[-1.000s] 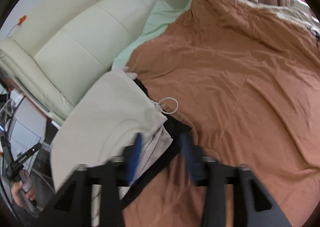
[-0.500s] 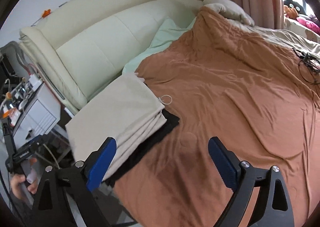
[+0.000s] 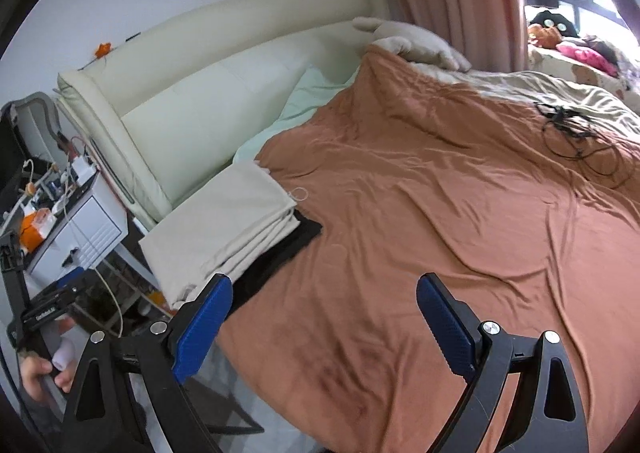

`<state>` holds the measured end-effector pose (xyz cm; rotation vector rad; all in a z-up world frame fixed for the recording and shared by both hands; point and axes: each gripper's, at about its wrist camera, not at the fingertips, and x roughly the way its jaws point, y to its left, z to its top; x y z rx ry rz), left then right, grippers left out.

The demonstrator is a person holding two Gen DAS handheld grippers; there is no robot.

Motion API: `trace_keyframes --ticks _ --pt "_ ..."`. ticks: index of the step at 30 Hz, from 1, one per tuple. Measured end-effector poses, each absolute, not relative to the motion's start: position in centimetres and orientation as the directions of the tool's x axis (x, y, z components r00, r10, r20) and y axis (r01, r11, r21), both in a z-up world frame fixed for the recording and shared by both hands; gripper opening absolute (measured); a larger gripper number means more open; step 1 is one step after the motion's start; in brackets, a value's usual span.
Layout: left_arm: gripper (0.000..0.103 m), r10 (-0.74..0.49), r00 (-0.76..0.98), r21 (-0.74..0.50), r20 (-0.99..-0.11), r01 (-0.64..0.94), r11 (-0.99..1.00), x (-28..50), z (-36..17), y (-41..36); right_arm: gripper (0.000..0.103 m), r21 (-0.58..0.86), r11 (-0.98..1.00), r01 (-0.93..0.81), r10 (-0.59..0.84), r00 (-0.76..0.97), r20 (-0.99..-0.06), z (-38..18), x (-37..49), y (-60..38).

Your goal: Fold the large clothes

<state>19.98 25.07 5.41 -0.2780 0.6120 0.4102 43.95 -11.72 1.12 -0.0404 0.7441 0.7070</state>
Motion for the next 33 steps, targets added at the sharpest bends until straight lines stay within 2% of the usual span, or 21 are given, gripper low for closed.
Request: trace_keyframes --ticks 12,22,33 --pt "0.099 0.244 0.817 -0.13 -0.523 -0.36 0.924 15.7 7.2 17.9 0.094 0.188 0.828 -0.529 0.527 0.619 -0.582 2.2 38.5 -20.9" --pt "0.103 0.218 0.843 -0.117 -0.492 -0.313 0.943 12.3 6.1 14.4 0.094 0.152 0.868 -0.473 0.473 0.695 -0.542 2.3 32.8 -26.2" --pt "0.103 0.176 0.868 -0.071 -0.464 -0.235 0.969 7.9 3.3 9.9 0.094 0.133 0.898 -0.419 0.424 0.748 -0.511 -0.6 25.9 -31.6"
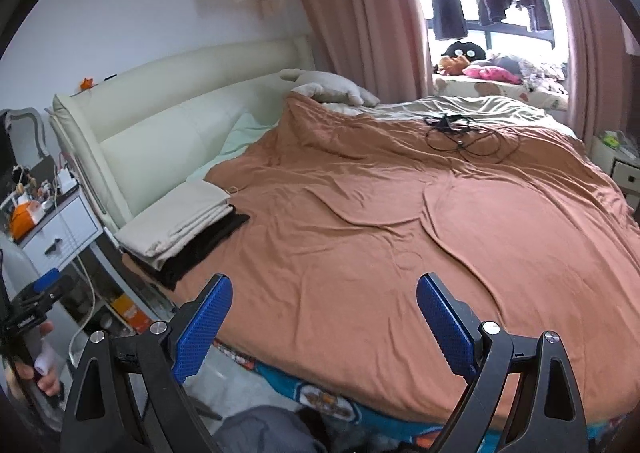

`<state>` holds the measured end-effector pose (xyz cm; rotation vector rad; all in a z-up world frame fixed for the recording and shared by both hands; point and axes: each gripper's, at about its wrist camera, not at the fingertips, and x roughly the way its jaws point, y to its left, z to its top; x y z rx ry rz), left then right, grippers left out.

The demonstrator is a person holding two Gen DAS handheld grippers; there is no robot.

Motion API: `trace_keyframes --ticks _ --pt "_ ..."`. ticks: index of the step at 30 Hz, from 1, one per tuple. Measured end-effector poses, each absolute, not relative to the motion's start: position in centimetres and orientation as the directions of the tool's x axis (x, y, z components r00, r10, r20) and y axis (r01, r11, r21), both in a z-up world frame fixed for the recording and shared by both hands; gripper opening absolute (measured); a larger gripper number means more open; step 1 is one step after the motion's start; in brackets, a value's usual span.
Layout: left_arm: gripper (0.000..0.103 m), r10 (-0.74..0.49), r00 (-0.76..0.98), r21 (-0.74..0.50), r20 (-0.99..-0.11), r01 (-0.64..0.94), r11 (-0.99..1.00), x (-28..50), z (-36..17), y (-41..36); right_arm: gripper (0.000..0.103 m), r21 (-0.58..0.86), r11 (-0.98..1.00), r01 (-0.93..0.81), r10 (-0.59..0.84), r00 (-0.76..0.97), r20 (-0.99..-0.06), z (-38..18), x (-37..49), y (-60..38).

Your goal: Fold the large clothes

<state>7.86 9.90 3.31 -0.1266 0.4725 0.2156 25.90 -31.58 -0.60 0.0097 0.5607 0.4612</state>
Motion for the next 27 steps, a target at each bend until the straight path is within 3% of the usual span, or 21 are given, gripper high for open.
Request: trace_keyframes --ticks 18,27 --pt "0.103 0.185 0.91 -0.026 -0.371 -0.209 0.978 1.9 1.5 1.2 0.094 0.145 0.923 -0.357 0.383 0.807 -0.449 -4.5 17.7 -39.2" --pt "0.103 0.154 0.909 -0.058 -0.387 -0.19 0.98 1.7 0.2 0.1 0.094 0.124 0.902 -0.413 0.423 0.79 -0.445 -5.1 17.6 -38.3"
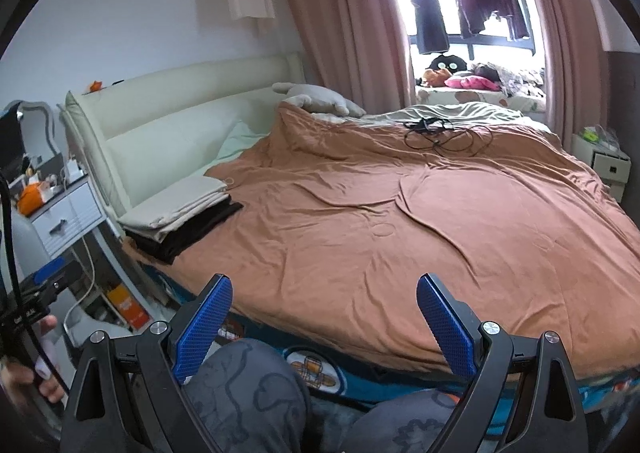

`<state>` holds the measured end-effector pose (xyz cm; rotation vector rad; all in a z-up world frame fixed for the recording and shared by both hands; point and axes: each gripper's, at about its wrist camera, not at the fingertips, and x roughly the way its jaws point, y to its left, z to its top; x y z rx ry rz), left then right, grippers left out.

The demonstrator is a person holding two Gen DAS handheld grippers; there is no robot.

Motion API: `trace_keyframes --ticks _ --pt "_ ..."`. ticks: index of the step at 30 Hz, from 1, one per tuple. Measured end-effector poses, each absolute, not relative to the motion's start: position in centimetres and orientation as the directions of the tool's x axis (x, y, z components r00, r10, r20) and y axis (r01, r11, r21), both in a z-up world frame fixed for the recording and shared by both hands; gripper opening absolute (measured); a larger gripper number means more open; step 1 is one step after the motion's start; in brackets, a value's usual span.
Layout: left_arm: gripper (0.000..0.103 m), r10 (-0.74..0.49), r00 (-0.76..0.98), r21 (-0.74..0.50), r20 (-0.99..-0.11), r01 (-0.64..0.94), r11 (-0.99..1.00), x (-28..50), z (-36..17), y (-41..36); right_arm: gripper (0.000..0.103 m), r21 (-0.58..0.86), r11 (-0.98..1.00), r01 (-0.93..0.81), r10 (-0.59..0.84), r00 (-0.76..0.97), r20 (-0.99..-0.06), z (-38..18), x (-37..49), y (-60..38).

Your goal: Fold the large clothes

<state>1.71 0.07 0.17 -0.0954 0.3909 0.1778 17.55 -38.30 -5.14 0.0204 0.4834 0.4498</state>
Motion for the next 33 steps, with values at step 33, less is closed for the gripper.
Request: trace_keyframes --ticks 33 --pt "0.103 0.147 0.922 -0.061 -0.359 -0.18 0.982 0.3 0.9 -0.5 0.094 0.107 0.888 -0.446 0.443 0.772 -0.457 -6.1 16.8 -37.3"
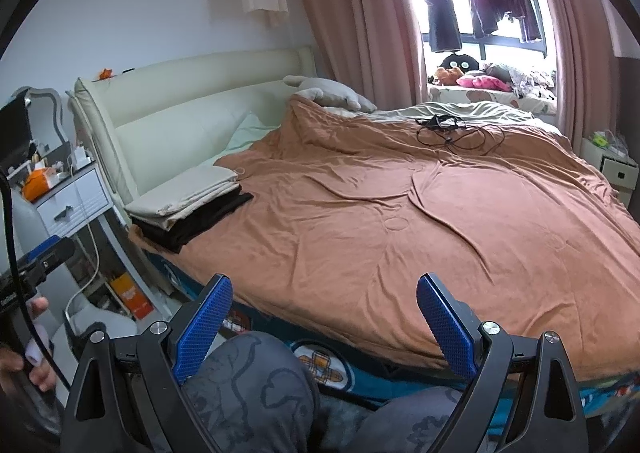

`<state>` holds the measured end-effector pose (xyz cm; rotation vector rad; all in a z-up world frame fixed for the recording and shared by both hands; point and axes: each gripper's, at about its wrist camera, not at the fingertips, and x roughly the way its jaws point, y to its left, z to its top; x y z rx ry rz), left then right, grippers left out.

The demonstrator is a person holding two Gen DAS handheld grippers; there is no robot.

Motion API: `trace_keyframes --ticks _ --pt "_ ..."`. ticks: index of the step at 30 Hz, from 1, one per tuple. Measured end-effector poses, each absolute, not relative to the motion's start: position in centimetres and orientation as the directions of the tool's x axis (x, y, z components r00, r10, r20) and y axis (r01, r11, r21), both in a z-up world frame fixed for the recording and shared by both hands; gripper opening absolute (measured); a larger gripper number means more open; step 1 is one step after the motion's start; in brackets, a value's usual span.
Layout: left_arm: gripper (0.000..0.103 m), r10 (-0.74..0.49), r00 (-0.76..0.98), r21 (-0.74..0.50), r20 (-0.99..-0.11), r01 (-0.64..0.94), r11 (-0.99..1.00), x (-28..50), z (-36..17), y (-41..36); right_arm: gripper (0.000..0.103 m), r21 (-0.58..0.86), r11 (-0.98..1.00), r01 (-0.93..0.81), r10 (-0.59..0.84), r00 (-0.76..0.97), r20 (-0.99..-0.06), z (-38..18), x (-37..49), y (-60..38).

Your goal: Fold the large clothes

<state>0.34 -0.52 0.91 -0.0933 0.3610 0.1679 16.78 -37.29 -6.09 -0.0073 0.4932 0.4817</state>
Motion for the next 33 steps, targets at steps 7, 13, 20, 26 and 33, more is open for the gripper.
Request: trace_keyframes --ticks 7,13,20,26,33 --pt "0.103 0.148 0.921 -0.061 -0.359 -0.182 0.981 0.2 1.0 -0.3 0.094 0.11 0.885 -0.451 0.449 0.771 -0.451 -6.1 16.5 -37.3" --pt "0.103 0.152 0.923 -0.063 -0.353 -0.186 0.981 -0.2 1.1 -0.5 0.094 0.12 0.888 -0.445 0.448 0.774 -0.447 -5.9 16.1 -37.7" --pt "0.103 0.156 0.925 -0.063 -0.346 -0.189 0.98 -0.7 1.3 -0.7 0.094 0.123 0.887 -0.446 0.451 0.775 -0.443 -5.8 15.9 -37.6" --pt "0.103 0.162 0.925 -0.061 -0.345 -0.194 0.979 -0.9 1.4 -0.8 0.094 0.135 0.887 -0.442 0.453 0.774 -0.442 -5.9 15.6 -37.7" --pt "0.103 0.165 0.921 -0.063 -0.352 -0.199 0.978 -1.4 1.6 -0.8 0.094 0.152 0.89 -0.429 0.45 0.777 -0.44 -5.8 15.3 -38.2"
